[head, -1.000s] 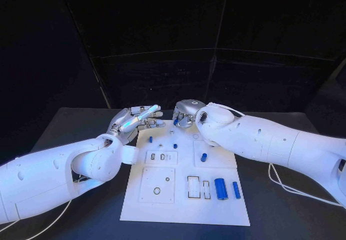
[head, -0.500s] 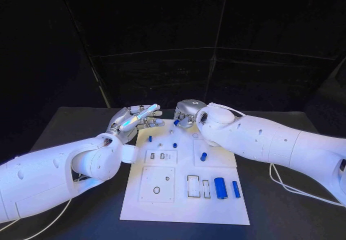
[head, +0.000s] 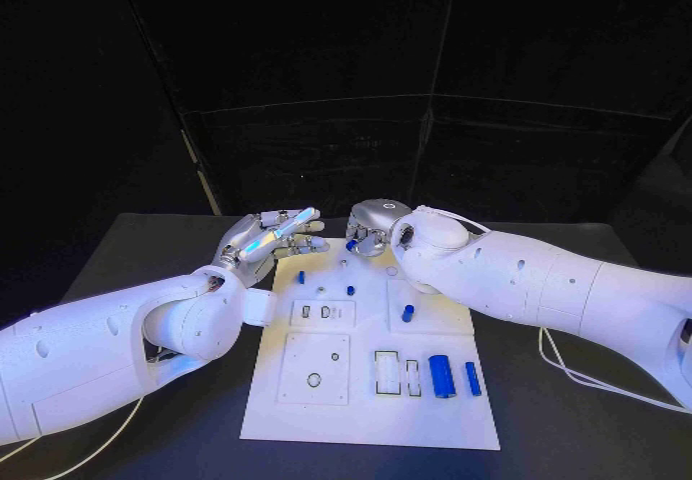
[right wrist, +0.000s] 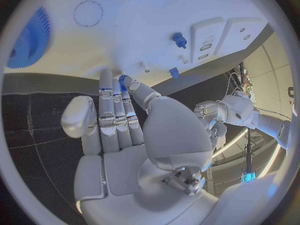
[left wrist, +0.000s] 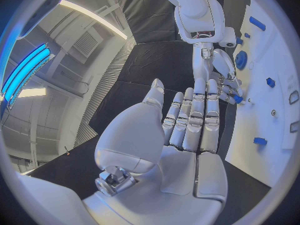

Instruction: Assemble the parts on the task board

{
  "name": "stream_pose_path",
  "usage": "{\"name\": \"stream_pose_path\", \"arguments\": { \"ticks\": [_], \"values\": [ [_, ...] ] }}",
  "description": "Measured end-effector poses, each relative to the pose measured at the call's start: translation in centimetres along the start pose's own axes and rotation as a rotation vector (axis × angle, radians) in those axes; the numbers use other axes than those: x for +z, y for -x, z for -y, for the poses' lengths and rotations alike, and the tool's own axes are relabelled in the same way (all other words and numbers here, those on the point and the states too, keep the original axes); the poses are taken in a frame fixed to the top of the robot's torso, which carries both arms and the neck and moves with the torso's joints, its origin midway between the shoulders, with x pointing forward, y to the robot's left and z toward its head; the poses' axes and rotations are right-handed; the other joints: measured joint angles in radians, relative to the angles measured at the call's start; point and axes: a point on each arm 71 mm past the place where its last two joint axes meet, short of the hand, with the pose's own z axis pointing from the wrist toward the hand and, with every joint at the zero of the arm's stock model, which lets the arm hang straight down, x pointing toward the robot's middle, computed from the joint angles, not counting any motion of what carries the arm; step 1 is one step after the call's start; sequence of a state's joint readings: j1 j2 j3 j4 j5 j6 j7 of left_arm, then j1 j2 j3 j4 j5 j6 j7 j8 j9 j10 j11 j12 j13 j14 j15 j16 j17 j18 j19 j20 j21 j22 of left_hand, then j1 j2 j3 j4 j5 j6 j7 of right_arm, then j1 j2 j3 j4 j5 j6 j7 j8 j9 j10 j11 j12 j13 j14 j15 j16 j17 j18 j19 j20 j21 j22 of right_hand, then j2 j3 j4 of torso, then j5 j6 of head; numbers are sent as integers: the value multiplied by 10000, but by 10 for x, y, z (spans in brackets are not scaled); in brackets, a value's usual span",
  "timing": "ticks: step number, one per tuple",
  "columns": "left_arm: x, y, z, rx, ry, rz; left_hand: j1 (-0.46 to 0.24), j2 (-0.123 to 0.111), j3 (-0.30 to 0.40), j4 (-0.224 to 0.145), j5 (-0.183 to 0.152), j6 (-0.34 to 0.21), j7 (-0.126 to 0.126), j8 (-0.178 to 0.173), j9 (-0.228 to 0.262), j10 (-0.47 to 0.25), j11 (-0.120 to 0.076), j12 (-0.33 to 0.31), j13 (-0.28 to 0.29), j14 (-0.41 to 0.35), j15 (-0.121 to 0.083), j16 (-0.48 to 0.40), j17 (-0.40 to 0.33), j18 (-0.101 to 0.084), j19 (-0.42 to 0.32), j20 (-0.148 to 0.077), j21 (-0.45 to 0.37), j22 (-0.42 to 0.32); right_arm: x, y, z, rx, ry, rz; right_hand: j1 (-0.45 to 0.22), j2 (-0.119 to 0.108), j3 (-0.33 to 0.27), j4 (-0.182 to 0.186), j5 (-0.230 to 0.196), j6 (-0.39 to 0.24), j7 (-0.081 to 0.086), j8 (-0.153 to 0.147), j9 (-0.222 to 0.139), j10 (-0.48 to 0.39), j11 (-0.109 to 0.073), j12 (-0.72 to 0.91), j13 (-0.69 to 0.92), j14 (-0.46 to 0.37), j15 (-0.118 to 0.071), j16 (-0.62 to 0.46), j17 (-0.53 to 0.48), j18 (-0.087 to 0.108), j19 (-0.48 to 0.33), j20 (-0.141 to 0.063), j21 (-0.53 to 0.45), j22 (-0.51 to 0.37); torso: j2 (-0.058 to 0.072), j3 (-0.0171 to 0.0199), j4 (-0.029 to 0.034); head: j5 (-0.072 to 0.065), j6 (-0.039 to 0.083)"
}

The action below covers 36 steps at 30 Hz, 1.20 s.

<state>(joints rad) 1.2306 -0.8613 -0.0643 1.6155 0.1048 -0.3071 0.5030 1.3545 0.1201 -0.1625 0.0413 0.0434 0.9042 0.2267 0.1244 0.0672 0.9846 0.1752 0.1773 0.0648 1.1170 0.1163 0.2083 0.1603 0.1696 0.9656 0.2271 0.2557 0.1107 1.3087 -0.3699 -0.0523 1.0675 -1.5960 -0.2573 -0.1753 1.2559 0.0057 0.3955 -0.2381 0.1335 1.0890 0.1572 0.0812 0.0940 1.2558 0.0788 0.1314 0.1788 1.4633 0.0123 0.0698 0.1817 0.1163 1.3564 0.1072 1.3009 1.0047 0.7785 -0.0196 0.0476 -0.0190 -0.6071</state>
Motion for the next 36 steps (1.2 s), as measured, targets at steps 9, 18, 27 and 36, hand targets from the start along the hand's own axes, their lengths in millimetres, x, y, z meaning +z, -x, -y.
{"name": "stream_pose_path", "arguments": {
  "ticks": [9,18,27,36],
  "values": [
    [0,0,0,0,1,-1,0,0,0,0,0,0,0,0,0,0,0,0,0,0,0,0,-1,0,0,0,0,1,2,-2,-2,-1,18,-64,-109,-291,147,231,-142,-366,216,-168,-58,-639,194,-381,-65,37,37,0,44,0,-112,112,0,-106,1,0,0,5,-10],
    [0,0,0,-1,3,-4,0,0,0,0,0,0,0,0,0,0,0,0,0,0,0,0,-2,-1,0,0,0,2,3,-4,0,-57,-97,-291,-136,-538,182,423,-309,-1019,267,-181,-182,-1114,359,-543,-219,35,110,0,80,1,-197,197,-42,-278,2,0,0,7,-16],
    [0,1,0,3,6,6,0,0,0,0,0,0,0,0,0,0,0,0,0,0,0,0,-3,-1,0,0,0,2,-3,-3,3,17,-27,-275,-105,-701,139,520,-263,-1179,249,-181,-202,-1119,297,-464,-246,35,110,0,108,2,-442,248,-274,-670,2,5,0,26,-3],
    [-2,7,1,56,-3,127,37,37,29,-29,0,0,0,-71,0,0,0,-49,0,0,0,0,16,-3,35,35,-71,-20,-38,16,23,1599,368,564,191,-1042,35,708,245,-1009,307,-118,-125,-608,359,157,-79,-1125,365,-38,-102,628,-3291,398,-3388,-5038,-17,17,-58,110,49]
  ]
}}
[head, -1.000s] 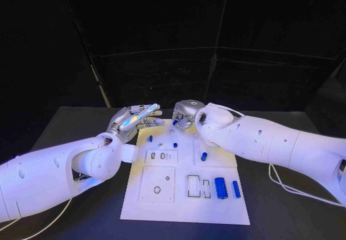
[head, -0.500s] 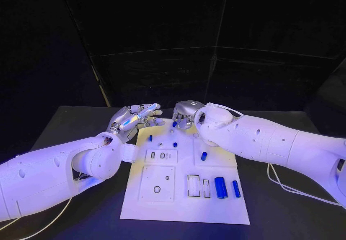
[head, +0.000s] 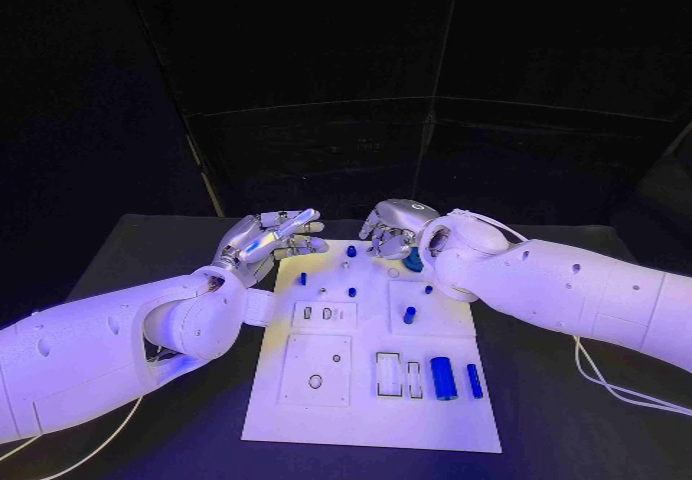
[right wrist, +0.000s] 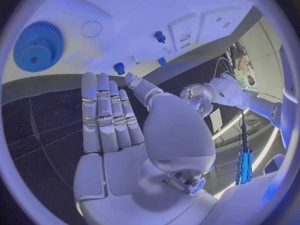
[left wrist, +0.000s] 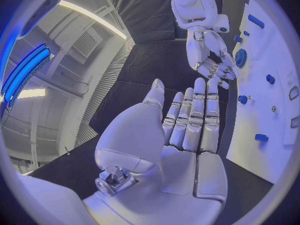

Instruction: Assemble the parts on the task board

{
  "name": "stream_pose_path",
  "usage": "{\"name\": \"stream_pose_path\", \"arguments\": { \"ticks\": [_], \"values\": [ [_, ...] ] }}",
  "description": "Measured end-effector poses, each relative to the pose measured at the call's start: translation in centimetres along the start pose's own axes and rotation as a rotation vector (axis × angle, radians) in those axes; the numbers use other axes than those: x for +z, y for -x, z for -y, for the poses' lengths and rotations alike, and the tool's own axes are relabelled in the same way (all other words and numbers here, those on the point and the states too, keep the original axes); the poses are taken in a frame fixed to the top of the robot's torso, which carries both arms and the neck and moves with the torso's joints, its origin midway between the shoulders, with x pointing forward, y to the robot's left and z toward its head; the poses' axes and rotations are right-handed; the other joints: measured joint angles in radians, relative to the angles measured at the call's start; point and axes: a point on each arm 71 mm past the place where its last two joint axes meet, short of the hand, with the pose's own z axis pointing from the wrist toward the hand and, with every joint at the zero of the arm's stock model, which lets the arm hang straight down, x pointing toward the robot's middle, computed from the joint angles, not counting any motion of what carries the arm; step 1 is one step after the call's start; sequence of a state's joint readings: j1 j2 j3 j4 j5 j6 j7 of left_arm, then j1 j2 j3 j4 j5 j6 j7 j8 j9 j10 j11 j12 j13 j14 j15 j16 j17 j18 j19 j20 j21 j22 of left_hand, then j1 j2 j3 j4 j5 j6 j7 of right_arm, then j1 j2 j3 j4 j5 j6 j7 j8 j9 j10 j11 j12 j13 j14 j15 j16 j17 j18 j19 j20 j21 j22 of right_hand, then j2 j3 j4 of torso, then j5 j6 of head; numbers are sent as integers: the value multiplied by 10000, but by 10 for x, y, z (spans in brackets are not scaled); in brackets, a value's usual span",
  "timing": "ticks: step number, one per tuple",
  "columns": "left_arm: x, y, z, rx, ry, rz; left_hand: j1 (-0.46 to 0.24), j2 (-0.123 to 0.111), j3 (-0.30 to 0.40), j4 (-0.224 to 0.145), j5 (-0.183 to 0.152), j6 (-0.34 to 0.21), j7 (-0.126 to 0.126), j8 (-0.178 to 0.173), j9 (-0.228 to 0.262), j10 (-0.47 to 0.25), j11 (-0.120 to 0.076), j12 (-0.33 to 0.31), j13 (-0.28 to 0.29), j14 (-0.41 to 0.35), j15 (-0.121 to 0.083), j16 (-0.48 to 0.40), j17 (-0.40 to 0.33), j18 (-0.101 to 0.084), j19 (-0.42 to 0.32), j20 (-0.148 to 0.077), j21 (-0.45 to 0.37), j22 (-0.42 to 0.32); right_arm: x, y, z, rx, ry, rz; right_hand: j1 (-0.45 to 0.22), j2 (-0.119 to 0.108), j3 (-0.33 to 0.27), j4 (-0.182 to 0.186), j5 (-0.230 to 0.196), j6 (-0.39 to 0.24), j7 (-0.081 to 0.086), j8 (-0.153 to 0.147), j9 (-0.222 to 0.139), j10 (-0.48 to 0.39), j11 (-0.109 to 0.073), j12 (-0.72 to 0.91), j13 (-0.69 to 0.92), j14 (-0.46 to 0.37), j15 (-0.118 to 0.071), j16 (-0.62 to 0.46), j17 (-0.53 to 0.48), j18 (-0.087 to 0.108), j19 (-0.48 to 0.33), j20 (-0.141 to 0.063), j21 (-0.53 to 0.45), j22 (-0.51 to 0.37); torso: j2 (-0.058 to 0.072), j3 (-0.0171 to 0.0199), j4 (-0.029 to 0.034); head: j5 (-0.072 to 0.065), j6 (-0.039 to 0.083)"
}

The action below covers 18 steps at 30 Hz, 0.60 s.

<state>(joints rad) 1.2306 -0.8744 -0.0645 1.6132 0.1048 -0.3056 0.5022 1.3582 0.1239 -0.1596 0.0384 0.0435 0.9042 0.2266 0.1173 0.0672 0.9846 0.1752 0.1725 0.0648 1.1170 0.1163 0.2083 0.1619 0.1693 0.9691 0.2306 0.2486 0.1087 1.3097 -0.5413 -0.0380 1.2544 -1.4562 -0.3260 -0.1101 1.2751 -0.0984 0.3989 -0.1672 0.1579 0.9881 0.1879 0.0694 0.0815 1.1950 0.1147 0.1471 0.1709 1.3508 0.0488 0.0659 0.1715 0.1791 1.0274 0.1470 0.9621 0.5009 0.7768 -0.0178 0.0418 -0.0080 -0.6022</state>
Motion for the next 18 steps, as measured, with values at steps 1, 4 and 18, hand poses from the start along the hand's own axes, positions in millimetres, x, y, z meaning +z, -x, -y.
{"name": "stream_pose_path", "arguments": {
  "ticks": [1,4,18],
  "values": [
    [0,1,0,5,-1,11,-2,-2,0,0,0,0,0,0,0,0,0,0,0,0,0,0,0,1,0,0,0,0,-4,4,2,320,26,87,25,-25,0,0,26,0,0,0,0,1,-1,23,0,-137,29,0,-27,0,-74,33,-120,-86,-1,2,-11,6,10],
    [-1,2,0,17,-1,39,-3,-3,0,0,0,0,0,0,0,0,0,0,0,0,0,0,-1,-1,0,0,0,0,-18,11,8,1287,14,168,118,-118,-108,91,112,51,-51,53,25,-78,-80,28,-22,1026,-237,1027,520,-2,-365,-189,-521,-309,-9,9,-43,12,39],
    [1,5,0,27,8,83,-3,-3,0,0,0,0,0,0,0,0,0,0,0,0,0,0,-2,-1,0,0,0,2,-50,38,60,5317,-1628,416,169,-67,-372,411,548,490,-424,236,121,1548,-573,443,-353,1159,-642,2780,1801,-1,368,-487,-853,-528,-37,50,-168,-61,140]
  ]
}}
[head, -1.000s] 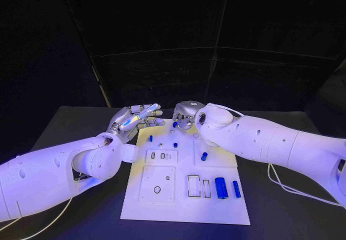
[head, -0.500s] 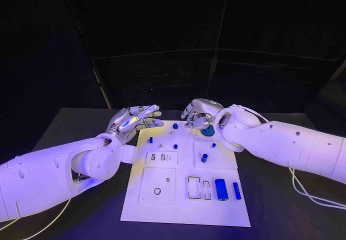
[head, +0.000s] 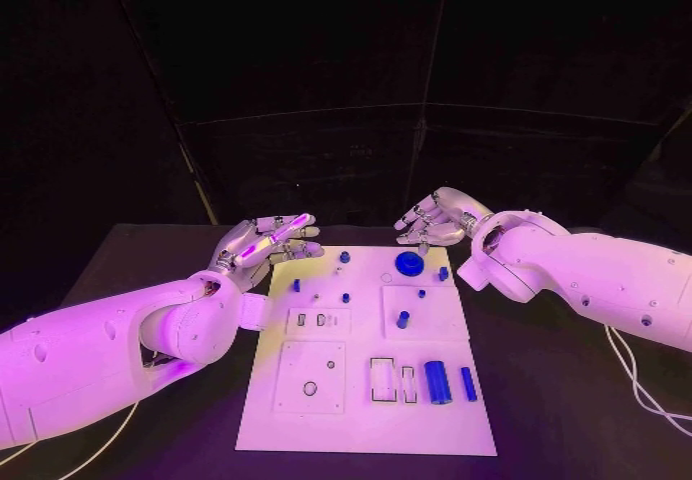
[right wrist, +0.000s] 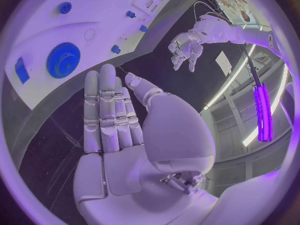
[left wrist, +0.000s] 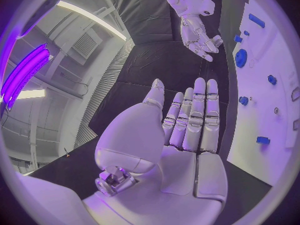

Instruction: Assemble the parts on the task board

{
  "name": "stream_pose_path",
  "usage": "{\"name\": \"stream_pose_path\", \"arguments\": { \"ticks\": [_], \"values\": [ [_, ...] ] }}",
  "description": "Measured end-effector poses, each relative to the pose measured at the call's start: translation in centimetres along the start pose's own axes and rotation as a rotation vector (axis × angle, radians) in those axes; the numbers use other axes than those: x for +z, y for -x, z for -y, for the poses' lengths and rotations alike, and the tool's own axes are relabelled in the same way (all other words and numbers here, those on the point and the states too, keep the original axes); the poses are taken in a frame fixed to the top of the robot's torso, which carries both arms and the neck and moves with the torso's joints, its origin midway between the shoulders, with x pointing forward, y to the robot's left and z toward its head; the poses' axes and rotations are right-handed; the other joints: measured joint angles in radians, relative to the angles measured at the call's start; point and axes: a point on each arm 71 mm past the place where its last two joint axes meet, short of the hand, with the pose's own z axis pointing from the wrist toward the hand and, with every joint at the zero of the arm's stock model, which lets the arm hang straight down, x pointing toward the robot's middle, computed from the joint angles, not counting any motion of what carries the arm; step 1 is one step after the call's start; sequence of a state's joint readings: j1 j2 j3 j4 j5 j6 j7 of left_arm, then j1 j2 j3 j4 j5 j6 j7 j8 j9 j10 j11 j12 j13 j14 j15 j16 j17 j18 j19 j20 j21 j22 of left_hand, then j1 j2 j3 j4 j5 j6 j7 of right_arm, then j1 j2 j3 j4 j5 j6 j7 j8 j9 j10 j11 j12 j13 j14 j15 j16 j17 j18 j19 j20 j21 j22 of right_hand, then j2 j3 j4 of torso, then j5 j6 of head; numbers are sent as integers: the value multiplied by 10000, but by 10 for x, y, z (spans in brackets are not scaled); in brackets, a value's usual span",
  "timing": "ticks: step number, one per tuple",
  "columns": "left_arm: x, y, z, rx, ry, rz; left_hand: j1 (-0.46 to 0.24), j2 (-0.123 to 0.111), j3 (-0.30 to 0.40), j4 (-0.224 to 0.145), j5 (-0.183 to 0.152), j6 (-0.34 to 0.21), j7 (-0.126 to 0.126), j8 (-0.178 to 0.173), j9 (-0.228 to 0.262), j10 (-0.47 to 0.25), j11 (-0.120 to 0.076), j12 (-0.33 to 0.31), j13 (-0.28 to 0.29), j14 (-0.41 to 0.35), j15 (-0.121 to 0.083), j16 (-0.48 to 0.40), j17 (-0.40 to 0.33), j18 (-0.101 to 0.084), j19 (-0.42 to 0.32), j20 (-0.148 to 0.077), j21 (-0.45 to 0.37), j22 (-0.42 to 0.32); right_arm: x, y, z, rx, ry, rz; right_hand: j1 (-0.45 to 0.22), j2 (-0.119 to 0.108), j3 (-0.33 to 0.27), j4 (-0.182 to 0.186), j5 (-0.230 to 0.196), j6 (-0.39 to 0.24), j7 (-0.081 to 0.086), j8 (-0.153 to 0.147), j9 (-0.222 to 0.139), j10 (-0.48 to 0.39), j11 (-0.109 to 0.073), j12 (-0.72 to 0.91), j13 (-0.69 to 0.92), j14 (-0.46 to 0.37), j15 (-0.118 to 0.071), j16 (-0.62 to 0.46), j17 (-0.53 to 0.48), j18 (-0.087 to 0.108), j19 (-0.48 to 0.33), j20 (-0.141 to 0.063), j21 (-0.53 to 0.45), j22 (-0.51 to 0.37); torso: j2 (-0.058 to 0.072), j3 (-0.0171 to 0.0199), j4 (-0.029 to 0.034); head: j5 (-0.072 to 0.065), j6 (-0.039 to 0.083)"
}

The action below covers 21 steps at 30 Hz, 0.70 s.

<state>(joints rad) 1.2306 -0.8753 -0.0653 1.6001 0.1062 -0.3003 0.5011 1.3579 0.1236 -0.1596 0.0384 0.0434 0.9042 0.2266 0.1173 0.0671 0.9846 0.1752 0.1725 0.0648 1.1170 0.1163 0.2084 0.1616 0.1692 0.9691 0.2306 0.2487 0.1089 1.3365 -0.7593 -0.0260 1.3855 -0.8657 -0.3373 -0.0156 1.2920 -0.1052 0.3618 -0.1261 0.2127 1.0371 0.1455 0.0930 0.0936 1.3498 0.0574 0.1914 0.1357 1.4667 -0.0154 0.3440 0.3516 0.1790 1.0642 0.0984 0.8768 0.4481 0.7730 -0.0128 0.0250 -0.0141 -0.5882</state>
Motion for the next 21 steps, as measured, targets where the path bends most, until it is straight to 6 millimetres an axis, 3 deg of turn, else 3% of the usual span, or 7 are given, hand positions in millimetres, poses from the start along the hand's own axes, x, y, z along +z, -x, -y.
{"name": "stream_pose_path", "arguments": {
  "ticks": [2,5,6,8,10,19,21],
  "values": [
    [1,0,0,-6,4,-10,0,0,0,0,0,0,0,0,0,0,0,0,0,0,0,0,0,0,0,0,0,0,-1,3,2,235,-125,43,-156,-156,-303,39,290,141,-141,121,52,704,-172,996,844,-10,-109,145,108,-107,1014,-148,1245,1587,-1,0,-1,-32,12],
    [1,0,-1,-9,8,-18,0,0,0,0,0,0,0,0,0,0,0,0,0,0,0,0,0,0,0,0,0,0,-2,5,4,327,-239,52,-212,-433,-1153,176,923,65,-55,411,165,978,-356,6048,6977,-125,-78,102,191,-487,1827,-157,2869,3650,0,-1,-1,-80,31],
    [2,0,-1,-11,13,-24,0,0,0,0,0,0,0,0,0,0,0,0,0,0,0,0,-1,1,0,0,0,0,-2,5,5,323,-307,30,-189,-358,-1516,335,1106,-75,-51,588,239,764,-272,8369,9540,-224,-43,102,253,-555,1980,-139,3445,4393,0,-1,0,-114,38],
    [2,-1,-1,-15,19,-33,0,0,0,0,0,0,0,0,0,0,0,0,0,0,0,0,-1,1,0,0,0,1,-2,5,6,284,-380,-7,-184,-171,-1764,502,1110,-238,-98,822,325,831,-123,11055,11178,-245,-3,192,345,-556,2244,-137,4043,5344,0,-3,7,-140,38],
    [2,-1,-2,-17,25,-37,0,0,0,0,0,0,0,0,0,0,0,0,0,0,0,0,-1,1,0,0,0,1,-2,5,6,166,-457,-69,-139,-30,-1990,669,1110,-485,-23,1155,439,922,-32,12242,11632,-214,31,305,436,-790,2523,-76,4589,6200,-1,-4,18,-171,37],
    [3,0,-2,-29,52,-54,0,0,0,0,0,0,0,0,0,0,0,0,0,0,0,-41,7,1,0,0,0,-9,-3,6,10,-1289,-619,-322,56,158,-2327,757,1109,-1036,28,1945,696,696,105,12626,11724,-432,64,304,507,-796,3045,-16,5183,7185,2,-15,51,-234,60],
    [3,0,-3,-28,58,-53,0,0,0,0,0,0,0,0,0,0,0,0,0,0,0,-41,7,0,0,0,1,-9,-2,6,10,-1685,-588,-334,210,108,-2339,745,1109,-1139,31,2061,731,647,87,12625,11724,-430,62,375,538,-946,3277,-22,5367,7529,6,-15,51,-244,52]
  ]
}}
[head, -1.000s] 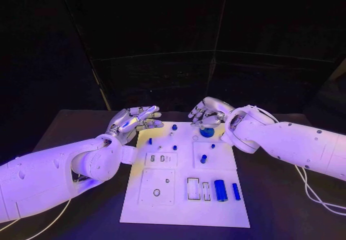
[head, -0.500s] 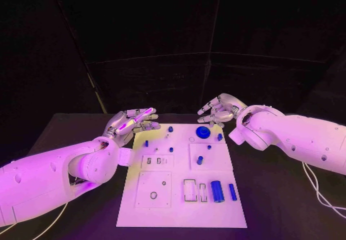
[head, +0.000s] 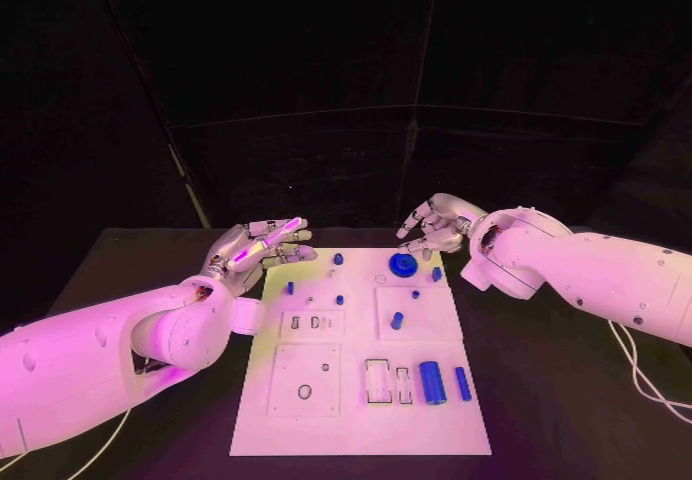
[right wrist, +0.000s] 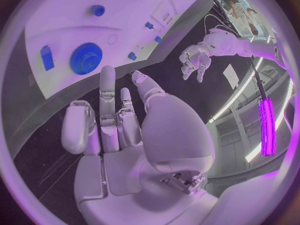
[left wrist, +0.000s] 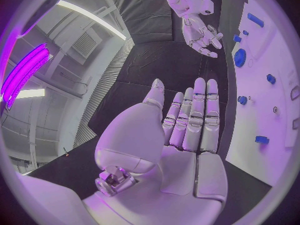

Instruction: Assemble the parts on the task board

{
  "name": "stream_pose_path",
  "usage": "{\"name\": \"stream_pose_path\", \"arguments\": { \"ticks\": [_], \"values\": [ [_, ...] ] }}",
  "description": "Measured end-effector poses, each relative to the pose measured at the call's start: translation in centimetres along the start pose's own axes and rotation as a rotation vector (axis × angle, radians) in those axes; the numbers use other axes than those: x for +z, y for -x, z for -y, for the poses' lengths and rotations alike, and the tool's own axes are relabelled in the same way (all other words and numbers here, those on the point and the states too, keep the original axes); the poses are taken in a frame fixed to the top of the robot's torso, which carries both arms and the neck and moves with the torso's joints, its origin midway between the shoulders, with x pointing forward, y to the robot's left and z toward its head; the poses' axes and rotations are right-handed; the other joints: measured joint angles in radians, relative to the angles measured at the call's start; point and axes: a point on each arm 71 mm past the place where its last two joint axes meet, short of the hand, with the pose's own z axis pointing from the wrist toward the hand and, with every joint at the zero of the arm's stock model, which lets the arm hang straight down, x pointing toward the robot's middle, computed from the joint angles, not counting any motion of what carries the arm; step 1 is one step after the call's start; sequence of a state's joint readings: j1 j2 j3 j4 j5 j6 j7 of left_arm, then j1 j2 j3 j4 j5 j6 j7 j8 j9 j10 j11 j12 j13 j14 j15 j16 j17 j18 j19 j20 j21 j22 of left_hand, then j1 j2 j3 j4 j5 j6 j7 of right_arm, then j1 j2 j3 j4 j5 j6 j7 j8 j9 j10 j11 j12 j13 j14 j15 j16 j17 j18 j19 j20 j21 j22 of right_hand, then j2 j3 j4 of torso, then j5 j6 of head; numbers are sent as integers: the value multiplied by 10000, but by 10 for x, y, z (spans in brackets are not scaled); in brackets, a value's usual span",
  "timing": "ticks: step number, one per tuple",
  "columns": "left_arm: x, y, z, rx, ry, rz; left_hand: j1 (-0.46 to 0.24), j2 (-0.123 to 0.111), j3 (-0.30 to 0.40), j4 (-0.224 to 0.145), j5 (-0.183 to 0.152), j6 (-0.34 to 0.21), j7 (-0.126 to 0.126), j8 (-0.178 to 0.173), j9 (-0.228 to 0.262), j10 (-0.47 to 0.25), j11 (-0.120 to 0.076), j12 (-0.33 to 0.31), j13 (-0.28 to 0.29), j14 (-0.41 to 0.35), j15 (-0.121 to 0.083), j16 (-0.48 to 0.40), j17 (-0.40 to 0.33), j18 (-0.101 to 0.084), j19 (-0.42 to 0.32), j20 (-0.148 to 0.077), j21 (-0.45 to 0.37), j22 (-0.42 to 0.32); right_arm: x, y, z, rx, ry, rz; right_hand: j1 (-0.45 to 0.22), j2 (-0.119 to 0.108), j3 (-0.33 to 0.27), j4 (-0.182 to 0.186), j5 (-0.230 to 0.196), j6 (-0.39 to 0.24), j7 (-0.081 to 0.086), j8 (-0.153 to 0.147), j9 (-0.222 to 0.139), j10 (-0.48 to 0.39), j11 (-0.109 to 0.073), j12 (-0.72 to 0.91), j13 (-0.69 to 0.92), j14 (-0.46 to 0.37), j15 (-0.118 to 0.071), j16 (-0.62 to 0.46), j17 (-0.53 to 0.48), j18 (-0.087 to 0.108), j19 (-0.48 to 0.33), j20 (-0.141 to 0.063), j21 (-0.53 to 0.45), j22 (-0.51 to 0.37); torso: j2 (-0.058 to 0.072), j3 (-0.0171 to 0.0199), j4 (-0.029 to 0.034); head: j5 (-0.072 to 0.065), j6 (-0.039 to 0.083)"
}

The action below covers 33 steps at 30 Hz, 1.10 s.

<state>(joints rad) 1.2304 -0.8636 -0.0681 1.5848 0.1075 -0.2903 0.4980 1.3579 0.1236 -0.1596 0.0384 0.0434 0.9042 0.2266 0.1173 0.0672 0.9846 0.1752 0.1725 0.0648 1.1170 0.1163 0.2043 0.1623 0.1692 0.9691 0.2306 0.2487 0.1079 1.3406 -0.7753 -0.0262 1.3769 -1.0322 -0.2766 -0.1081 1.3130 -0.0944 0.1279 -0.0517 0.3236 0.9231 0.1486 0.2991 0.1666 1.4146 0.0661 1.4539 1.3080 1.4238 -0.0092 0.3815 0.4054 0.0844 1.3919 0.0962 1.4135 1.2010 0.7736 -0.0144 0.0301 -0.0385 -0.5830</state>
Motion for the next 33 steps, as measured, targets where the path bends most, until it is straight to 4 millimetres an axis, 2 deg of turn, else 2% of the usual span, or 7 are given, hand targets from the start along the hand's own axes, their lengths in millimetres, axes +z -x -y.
{"name": "stream_pose_path", "arguments": {
  "ticks": [4,9,14,15,18,21,33],
  "values": [
    [1,0,0,-7,8,-14,0,0,0,0,0,0,0,0,0,0,0,0,0,0,0,0,-1,0,0,0,0,0,1,0,-1,-920,109,45,202,67,-41,-41,-98,-34,-35,278,80,295,-80,234,0,371,-114,263,113,-231,601,-90,515,981,5,0,0,-21,-17],
    [2,-1,-2,-14,38,-43,0,0,0,0,0,0,0,0,0,0,0,0,0,0,0,0,-1,1,0,0,0,1,1,-1,-4,-2254,250,135,254,119,-23,-59,-708,-173,-81,340,43,470,-107,1034,-1,380,-124,309,158,-388,700,-125,951,1071,6,3,0,-52,-43],
    [2,-2,-3,-20,69,-64,0,0,0,0,0,0,0,0,0,0,0,0,0,0,0,0,-2,0,0,0,0,1,2,-1,-4,-3314,168,160,253,118,-77,58,-1056,-697,9,-14,-157,505,-71,1143,-1,380,-124,309,171,-392,700,-125,1094,1071,6,3,-1,-85,-61],
    [2,-2,-3,-21,74,-68,0,0,0,0,0,0,0,0,0,0,0,0,0,0,0,0,-2,1,0,0,0,1,3,-2,-4,-3461,126,151,250,115,-97,78,-1139,-861,17,-129,-210,505,-72,1143,-1,380,-124,309,171,-484,700,-124,1095,1070,6,3,-1,-88,-61],
    [2,-2,-4,-29,85,-85,0,0,0,0,0,0,0,0,0,0,0,0,0,0,0,0,-2,0,0,0,0,2,4,-2,-2,-3838,-61,98,215,-86,-171,298,-1334,-1521,39,-592,-415,505,-71,1143,-1,416,-88,347,182,-542,722,-102,1151,1070,6,3,-1,-99,-61],
    [3,-2,-4,-33,96,-97,0,0,0,0,0,0,0,0,0,0,0,0,0,0,0,0,6,1,0,0,0,2,7,-2,0,-4036,-288,12,306,-228,-210,590,-1343,-1821,65,-852,-558,541,-35,1143,-1,416,-88,347,182,-541,738,-86,1151,1070,6,3,-1,-103,-61],
    [3,-3,-5,-42,125,-114,0,0,0,0,0,0,0,0,0,38,-38,0,0,0,0,0,5,0,0,0,0,-8,15,-9,5,-4009,-976,-442,359,-279,-177,874,-1343,-1826,67,-903,-622,502,4,1143,-3,415,-88,347,180,-540,737,-86,1192,1069,0,1,7,-105,-71]
  ]
}}
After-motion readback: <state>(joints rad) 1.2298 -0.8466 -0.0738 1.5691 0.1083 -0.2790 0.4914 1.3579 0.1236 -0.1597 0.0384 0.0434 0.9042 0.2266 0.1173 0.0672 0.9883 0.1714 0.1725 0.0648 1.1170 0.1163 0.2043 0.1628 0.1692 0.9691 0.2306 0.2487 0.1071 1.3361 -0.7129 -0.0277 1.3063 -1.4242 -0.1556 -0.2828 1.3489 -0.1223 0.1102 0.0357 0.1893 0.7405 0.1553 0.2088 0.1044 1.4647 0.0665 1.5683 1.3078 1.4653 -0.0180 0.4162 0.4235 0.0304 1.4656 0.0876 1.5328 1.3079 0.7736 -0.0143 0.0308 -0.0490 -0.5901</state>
